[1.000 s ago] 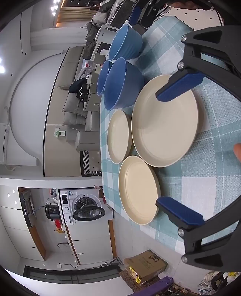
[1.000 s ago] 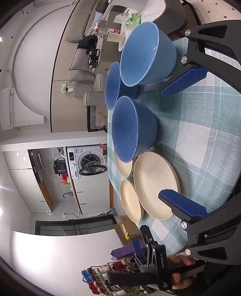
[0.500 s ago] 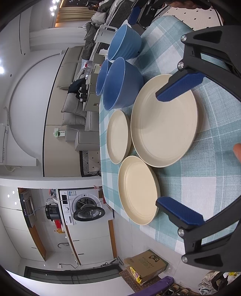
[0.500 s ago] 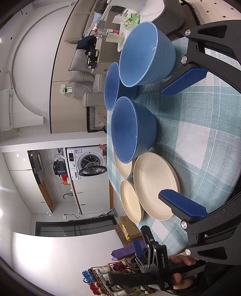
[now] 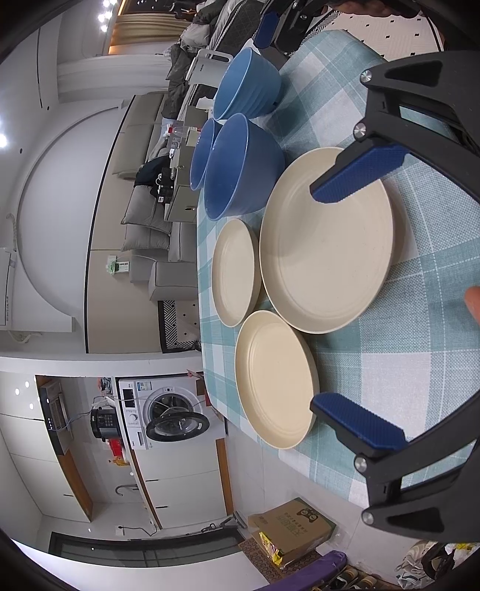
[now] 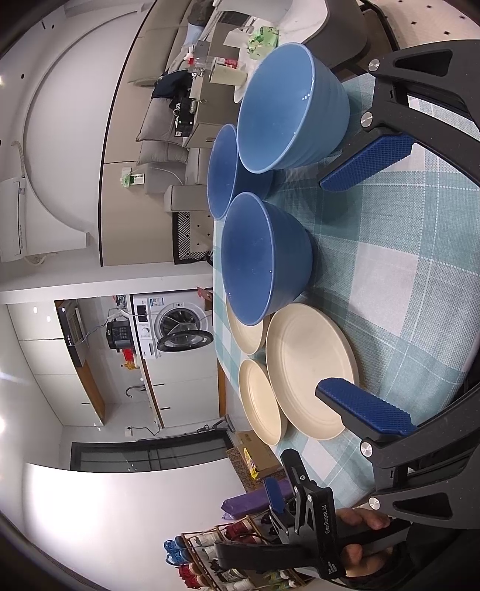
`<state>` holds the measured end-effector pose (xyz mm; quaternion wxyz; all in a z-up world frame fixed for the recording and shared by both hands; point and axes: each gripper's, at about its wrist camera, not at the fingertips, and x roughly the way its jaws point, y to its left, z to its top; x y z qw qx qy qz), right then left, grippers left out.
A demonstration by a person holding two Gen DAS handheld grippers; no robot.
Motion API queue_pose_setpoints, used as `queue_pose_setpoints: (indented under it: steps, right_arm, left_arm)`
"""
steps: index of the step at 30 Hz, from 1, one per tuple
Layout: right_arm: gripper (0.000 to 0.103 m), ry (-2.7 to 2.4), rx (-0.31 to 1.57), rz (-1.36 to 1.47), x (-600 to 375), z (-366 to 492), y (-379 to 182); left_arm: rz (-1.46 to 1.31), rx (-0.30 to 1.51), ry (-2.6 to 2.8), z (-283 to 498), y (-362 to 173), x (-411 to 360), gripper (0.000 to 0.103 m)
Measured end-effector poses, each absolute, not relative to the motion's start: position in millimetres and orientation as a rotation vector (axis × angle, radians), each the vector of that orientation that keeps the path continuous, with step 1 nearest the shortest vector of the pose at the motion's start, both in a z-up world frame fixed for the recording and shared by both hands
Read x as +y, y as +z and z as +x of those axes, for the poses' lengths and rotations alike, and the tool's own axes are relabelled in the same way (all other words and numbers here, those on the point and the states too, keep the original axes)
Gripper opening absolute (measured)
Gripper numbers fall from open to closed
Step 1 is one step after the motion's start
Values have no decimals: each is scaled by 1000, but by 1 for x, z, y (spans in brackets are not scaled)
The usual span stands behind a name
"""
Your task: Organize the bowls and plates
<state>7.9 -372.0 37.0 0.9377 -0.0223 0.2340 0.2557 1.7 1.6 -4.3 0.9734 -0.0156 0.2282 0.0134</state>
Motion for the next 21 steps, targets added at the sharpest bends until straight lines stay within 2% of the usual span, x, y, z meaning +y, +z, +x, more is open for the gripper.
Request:
queue_pose_setpoints:
  steps: [21]
  right_arm:
    - [103,525,476,-49,-370,7,36]
  left_arm:
    - [-34,464,25,1,-4,3,103]
